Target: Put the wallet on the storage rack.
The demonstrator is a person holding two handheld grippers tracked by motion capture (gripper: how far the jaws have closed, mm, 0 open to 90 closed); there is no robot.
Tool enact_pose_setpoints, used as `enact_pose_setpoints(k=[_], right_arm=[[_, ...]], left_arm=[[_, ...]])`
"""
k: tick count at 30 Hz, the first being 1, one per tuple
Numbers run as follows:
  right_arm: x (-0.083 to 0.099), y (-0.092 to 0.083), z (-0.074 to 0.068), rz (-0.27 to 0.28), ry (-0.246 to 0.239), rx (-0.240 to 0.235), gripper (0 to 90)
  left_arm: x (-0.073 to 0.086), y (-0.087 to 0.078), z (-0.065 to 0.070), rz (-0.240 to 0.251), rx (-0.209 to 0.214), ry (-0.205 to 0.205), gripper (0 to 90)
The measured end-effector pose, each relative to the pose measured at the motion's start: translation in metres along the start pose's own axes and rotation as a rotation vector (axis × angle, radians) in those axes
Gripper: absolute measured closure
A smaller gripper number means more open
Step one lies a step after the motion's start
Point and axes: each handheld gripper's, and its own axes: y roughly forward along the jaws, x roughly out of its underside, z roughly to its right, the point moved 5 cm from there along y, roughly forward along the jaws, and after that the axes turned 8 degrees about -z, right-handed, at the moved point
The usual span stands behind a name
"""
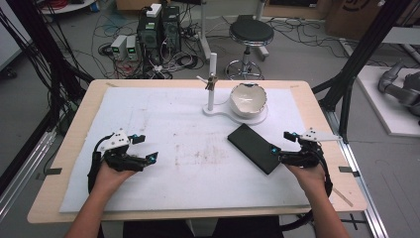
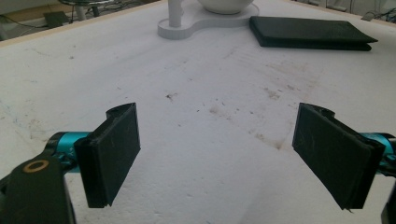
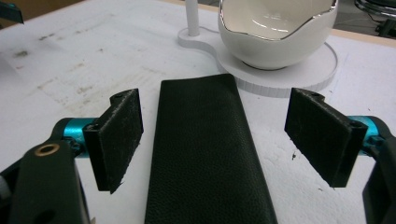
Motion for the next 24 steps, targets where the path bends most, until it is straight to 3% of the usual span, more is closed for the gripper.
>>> enact_pose_setpoints(k=[10,14,18,24], right_arm=[[0.005,0.000,0.021,-0.031,0.031,0.011,19.6],[0.009,0.001,0.028,-0.050,0.053,0.014,19.6],[0.014,0.012,0.035,-0.111,0.083,-0.019,19.8],[0.022,0.029,0.042,-0.202,0.105,-0.051,19.8]], left_arm=[[-0.001,0.002,-0.004,-0.017,-0.029,-0.001,15.0],[0.000,0.005,-0.001,-0.032,-0.021,-0.001,15.0],[0.005,0.006,0.004,-0.057,-0.004,0.021,15.0],[0.005,0.002,0.006,-0.048,-0.001,0.024,15.0]])
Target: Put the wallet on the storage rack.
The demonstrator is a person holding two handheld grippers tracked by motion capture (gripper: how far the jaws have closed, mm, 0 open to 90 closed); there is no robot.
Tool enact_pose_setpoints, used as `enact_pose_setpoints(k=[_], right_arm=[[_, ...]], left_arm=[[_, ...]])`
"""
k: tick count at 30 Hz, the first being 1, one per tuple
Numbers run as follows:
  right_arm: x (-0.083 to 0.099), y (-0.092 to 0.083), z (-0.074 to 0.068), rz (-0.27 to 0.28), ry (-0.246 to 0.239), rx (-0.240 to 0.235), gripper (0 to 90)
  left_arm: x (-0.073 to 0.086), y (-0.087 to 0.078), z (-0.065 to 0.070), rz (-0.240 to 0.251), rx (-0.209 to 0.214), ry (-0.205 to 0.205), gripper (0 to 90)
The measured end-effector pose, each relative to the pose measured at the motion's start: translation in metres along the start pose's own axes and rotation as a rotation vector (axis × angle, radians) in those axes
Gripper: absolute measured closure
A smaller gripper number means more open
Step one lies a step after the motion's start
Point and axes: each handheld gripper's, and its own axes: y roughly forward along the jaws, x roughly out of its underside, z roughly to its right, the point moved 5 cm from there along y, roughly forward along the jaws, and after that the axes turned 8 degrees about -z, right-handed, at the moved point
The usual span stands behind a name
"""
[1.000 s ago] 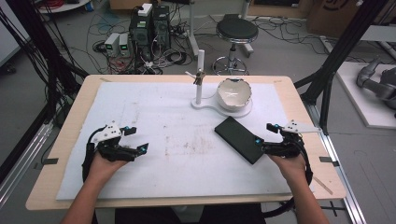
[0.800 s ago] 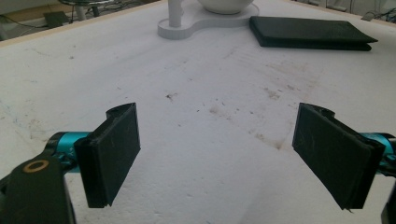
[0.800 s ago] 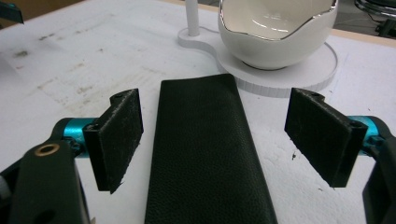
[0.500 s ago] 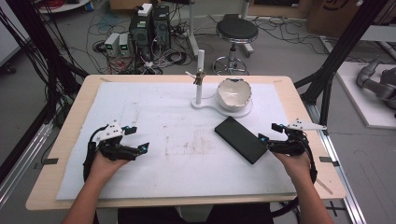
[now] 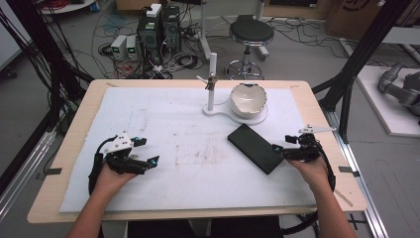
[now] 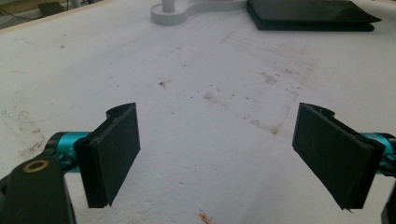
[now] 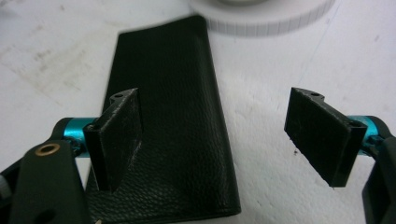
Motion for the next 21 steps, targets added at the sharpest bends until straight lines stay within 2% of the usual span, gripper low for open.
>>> enact_pose_setpoints(k=[1,2,3,4,5,6,8,11,12,13,14,15,18,21], right_arm=[[0.002,0.006,0.003,-0.040,0.010,-0.027,21.0],[0.002,0.006,0.003,-0.040,0.010,-0.027,21.0],[0.004,0.008,0.005,-0.062,0.011,-0.040,24.7],[0.007,0.014,0.006,-0.107,0.015,-0.057,26.8],[0.007,0.014,0.006,-0.107,0.015,-0.057,26.8],[0.010,0.018,0.007,-0.149,0.024,-0.079,28.6],[0.011,0.019,0.007,-0.165,0.028,-0.092,29.6],[0.014,0.017,0.007,-0.176,0.036,-0.122,36.9],[0.016,0.016,0.007,-0.177,0.063,-0.152,42.1],[0.016,0.016,0.007,-0.175,0.073,-0.162,45.8],[0.016,0.016,0.007,-0.175,0.073,-0.162,45.8],[0.017,0.015,0.005,-0.181,0.102,-0.171,48.7],[0.018,0.015,0.004,-0.173,0.102,-0.159,50.7],[0.021,0.014,0.006,-0.145,0.116,-0.170,59.0]], left_arm=[[0.000,0.000,0.000,0.000,-0.001,0.001,15.0],[0.000,0.000,0.000,0.000,-0.001,0.001,15.0],[0.000,0.000,0.000,0.000,-0.001,0.000,15.0],[0.001,0.000,0.000,-0.003,-0.002,0.002,15.0],[0.001,0.000,0.000,-0.004,-0.002,0.002,15.0],[0.001,0.000,0.000,-0.007,-0.001,0.003,15.0],[0.001,0.000,0.000,-0.009,0.000,0.003,15.0],[0.001,0.001,0.001,-0.009,0.001,0.002,15.0],[0.001,0.002,0.001,-0.012,0.004,0.004,15.0],[0.001,0.002,0.001,-0.012,0.004,0.003,15.0],[0.001,0.003,0.001,-0.017,0.004,0.004,15.0],[0.001,0.005,0.001,-0.022,0.000,0.003,15.0],[0.000,0.006,0.001,-0.024,-0.008,0.006,15.1],[-0.002,0.007,0.001,-0.018,-0.009,0.012,15.2]])
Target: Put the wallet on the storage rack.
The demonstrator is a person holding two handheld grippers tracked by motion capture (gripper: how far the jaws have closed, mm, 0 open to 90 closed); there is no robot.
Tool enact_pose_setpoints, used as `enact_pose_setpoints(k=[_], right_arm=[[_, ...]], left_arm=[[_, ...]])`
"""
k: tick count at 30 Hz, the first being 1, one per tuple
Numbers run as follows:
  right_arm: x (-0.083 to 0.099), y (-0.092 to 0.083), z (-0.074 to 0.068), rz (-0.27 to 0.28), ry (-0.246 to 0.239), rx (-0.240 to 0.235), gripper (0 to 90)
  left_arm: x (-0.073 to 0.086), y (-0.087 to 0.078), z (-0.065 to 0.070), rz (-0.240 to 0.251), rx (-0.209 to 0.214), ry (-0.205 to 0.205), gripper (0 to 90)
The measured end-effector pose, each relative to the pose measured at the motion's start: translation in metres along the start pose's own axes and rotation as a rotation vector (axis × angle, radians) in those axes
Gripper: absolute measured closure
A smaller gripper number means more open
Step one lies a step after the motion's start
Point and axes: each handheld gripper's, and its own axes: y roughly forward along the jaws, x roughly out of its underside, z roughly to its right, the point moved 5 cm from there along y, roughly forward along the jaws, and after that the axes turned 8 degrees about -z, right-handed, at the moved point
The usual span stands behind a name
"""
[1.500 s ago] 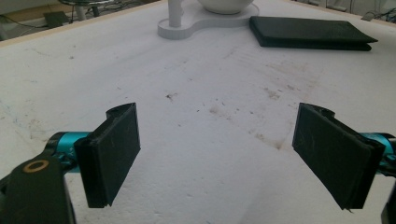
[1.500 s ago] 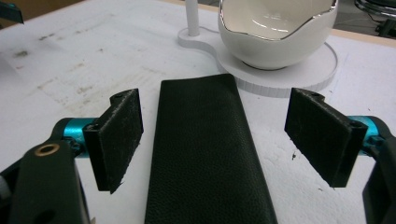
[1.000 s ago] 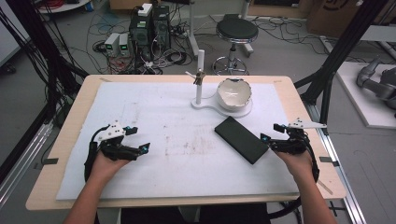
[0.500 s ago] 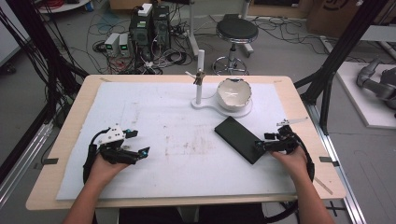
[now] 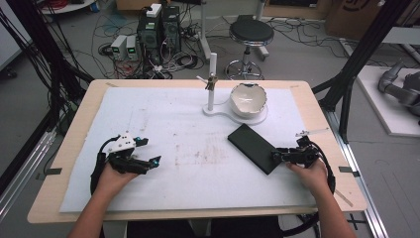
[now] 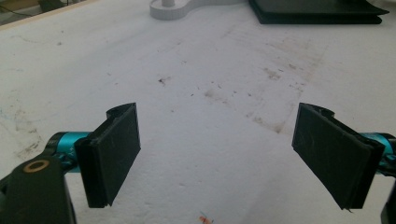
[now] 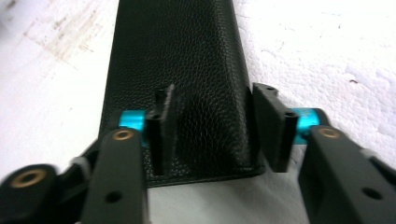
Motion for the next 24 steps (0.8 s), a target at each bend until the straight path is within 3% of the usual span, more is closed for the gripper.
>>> enact_pose_setpoints(k=[1,2,8,11,16,17,22,24], right_arm=[[0.000,-0.003,-0.001,0.007,-0.002,0.015,68.5],[0.000,-0.004,-0.002,0.006,0.004,0.018,71.5],[-0.002,-0.007,-0.011,-0.005,-0.048,0.085,82.1],[-0.001,-0.008,-0.013,-0.006,-0.058,0.077,82.6],[-0.006,-0.031,-0.032,0.073,-0.226,0.068,83.8],[-0.006,-0.031,-0.032,0.073,-0.226,0.068,83.8],[-0.014,-0.048,-0.056,0.148,-0.348,0.073,84.4],[-0.015,-0.050,-0.061,0.156,-0.361,0.063,84.4]], left_arm=[[0.000,0.000,0.000,0.000,-0.001,0.002,15.1],[0.000,0.001,0.000,-0.001,-0.001,0.003,15.1],[-0.001,0.002,0.002,-0.005,0.003,0.008,15.1],[-0.002,0.002,0.003,0.001,0.005,0.008,15.1],[-0.004,0.001,0.003,0.020,0.022,-0.018,15.1],[-0.005,0.000,0.003,0.026,0.025,-0.022,15.1],[-0.010,-0.002,0.008,0.037,0.070,-0.015,15.1],[-0.012,-0.002,0.011,0.047,0.089,-0.011,15.1]])
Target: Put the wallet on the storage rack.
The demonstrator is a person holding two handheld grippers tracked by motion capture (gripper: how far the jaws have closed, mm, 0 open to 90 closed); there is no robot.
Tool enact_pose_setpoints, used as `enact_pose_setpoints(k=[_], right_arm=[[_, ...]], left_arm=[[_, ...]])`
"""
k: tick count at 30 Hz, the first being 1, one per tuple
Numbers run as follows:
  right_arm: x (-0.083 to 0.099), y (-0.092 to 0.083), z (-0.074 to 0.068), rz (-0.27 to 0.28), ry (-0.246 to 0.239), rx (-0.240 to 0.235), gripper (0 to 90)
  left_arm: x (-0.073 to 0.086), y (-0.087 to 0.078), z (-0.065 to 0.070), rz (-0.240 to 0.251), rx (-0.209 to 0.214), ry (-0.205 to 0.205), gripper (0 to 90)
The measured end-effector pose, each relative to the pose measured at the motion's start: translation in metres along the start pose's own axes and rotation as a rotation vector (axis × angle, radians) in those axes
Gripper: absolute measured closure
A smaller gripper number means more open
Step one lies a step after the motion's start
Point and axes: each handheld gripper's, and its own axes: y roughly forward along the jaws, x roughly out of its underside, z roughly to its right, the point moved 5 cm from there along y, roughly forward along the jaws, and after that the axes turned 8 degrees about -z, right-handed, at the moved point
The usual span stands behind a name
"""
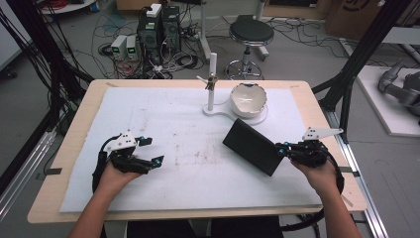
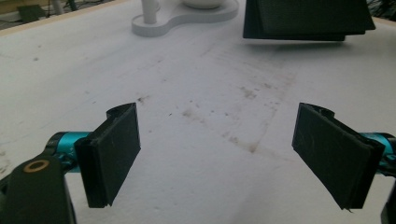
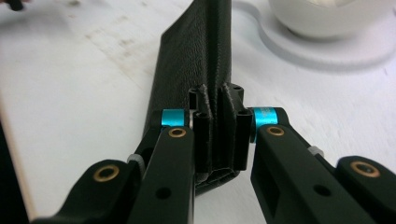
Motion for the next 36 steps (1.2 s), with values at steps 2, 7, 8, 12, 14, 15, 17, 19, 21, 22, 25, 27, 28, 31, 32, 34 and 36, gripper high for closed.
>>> enact_pose_setpoints(k=[2,7,8,12,14,15,17,19,21,22,25,27,28,31,32,34,36], right_arm=[[-0.008,-0.002,-0.009,0.028,-0.036,-0.014,84.5],[-0.027,0.000,-0.034,0.062,-0.139,-0.056,84.6],[-0.030,0.001,-0.040,0.064,-0.159,-0.069,84.6],[-0.043,0.009,-0.063,0.072,-0.253,-0.113,84.5],[-0.047,0.014,-0.073,0.072,-0.291,-0.146,84.5],[-0.048,0.016,-0.076,0.071,-0.307,-0.155,84.5],[-0.050,0.023,-0.084,0.063,-0.332,-0.174,84.5],[-0.052,0.029,-0.090,0.050,-0.356,-0.183,84.5],[-0.054,0.034,-0.094,0.044,-0.378,-0.193,84.5],[-0.055,0.035,-0.096,0.044,-0.386,-0.199,84.5],[-0.056,0.038,-0.101,0.054,-0.409,-0.217,84.5],[-0.058,0.038,-0.108,0.068,-0.434,-0.241,84.5],[-0.058,0.038,-0.108,0.068,-0.434,-0.241,84.5],[-0.060,0.038,-0.112,0.085,-0.448,-0.261,84.5],[-0.061,0.038,-0.112,0.084,-0.453,-0.257,84.5],[-0.059,0.039,-0.110,0.078,-0.445,-0.260,84.5],[-0.057,0.038,-0.105,0.088,-0.419,-0.269,84.3]], left_arm=[[-0.002,0.001,0.003,0.008,0.023,-0.002,15.1],[-0.012,0.003,0.013,0.039,0.105,-0.011,15.1],[-0.014,0.003,0.016,0.045,0.122,-0.004,15.1],[-0.021,0.007,0.026,0.057,0.176,0.016,15.1],[-0.023,0.010,0.031,0.052,0.194,0.023,15.3],[-0.024,0.012,0.033,0.049,0.200,0.025,15.3],[-0.026,0.015,0.037,0.043,0.221,0.033,15.5],[-0.028,0.017,0.040,0.043,0.244,0.039,15.5],[-0.030,0.019,0.044,0.044,0.266,0.042,15.5],[-0.031,0.021,0.046,0.046,0.277,0.043,15.5],[-0.035,0.026,0.051,0.046,0.302,0.054,15.7],[-0.036,0.031,0.055,0.044,0.322,0.059,17.5],[-0.037,0.032,0.056,0.040,0.328,0.063,17.5],[-0.038,0.037,0.064,0.041,0.383,0.098,36.8],[-0.038,0.037,0.067,0.041,0.395,0.130,36.8],[-0.038,0.035,0.070,0.027,0.415,0.155,50.0],[-0.038,0.033,0.072,0.029,0.428,0.170,64.2]])
